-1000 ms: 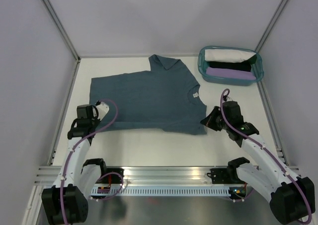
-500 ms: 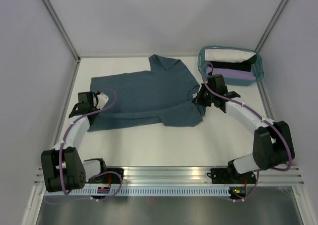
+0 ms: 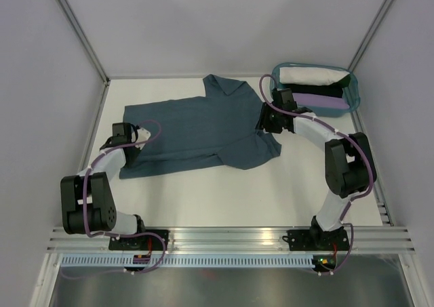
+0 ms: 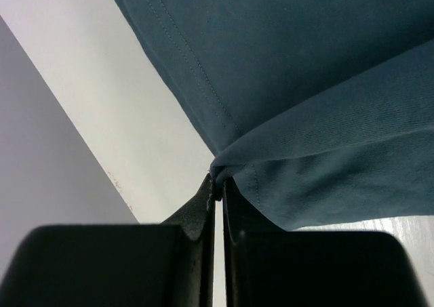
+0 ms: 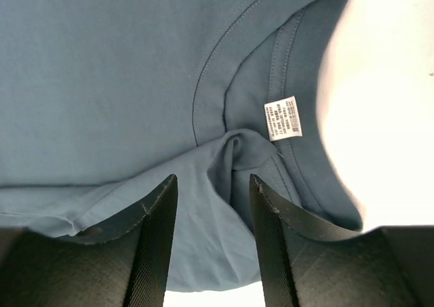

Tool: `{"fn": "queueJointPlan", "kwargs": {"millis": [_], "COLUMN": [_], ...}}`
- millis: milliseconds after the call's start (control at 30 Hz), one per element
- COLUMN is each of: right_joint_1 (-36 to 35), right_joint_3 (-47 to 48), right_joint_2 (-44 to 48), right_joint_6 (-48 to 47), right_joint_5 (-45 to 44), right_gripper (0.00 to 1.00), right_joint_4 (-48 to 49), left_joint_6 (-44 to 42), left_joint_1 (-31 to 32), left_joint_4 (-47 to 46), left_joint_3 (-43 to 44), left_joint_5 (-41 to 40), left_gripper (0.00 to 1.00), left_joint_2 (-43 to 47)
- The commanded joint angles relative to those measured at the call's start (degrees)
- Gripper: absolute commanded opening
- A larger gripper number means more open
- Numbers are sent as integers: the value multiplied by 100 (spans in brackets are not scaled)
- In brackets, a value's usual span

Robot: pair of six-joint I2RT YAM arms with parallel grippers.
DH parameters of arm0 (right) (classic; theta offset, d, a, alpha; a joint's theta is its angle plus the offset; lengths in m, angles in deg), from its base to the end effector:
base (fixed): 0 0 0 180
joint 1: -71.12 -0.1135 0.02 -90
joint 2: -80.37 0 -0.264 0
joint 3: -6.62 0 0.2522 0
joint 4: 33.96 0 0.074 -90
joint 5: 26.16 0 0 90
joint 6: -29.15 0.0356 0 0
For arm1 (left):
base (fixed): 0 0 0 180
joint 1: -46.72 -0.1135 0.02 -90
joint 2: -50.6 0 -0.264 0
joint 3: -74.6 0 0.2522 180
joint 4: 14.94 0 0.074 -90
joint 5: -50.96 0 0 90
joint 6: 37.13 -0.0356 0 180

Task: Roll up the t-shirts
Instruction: Fold the tshirt

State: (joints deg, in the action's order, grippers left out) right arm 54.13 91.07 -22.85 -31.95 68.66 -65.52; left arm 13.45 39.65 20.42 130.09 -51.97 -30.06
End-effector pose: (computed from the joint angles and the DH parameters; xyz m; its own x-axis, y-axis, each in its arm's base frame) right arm 0.3712 0.1165 0.2051 -0.8100 0.2561 -0.5276 0.0559 0.9293 0.3651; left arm 0.2559 0.0398 0.1721 -0.8130 0.5228 -0.2563 0.3716 0.8048 0.4629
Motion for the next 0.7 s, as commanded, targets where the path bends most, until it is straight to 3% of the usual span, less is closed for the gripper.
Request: {"fn": "queueJointPlan", "kwargs": {"millis": [0,167,400,500,600,633,667], "right_joint_1": [29,29,-120,-164,-164,-164,-164], "right_joint_3": [-98,-715,-302,-206,-91,-126,-152], "right_joint_2": [502,689,-118,-426,-594,-568,-463], "right_joint_6": [-464,-719,-825,-799,-808,-781,-764], "right_joint_5": [-8,159,441,248,19,-7,-60], "right_gripper": [52,52,54,50,34,16,8], "right_joint_4": [22,172,198,181,84,93,128], "left_joint_6": [312,373,505,541,584,584,593], "left_joint_1": [-40,-40,-49,-40,-40,-40,-40], "left_joint_4": [-236,-236,-236,-236,-227,-227,-236], "left_joint_3": [239,186,195,203,212,221,221], "left_joint_5": [124,89,36,1,-8,-8,-34], "left_gripper": [2,2,2,2,2,2,2], "left_joint_2": [-72,-46,-55,-55,-20,-2,33]}}
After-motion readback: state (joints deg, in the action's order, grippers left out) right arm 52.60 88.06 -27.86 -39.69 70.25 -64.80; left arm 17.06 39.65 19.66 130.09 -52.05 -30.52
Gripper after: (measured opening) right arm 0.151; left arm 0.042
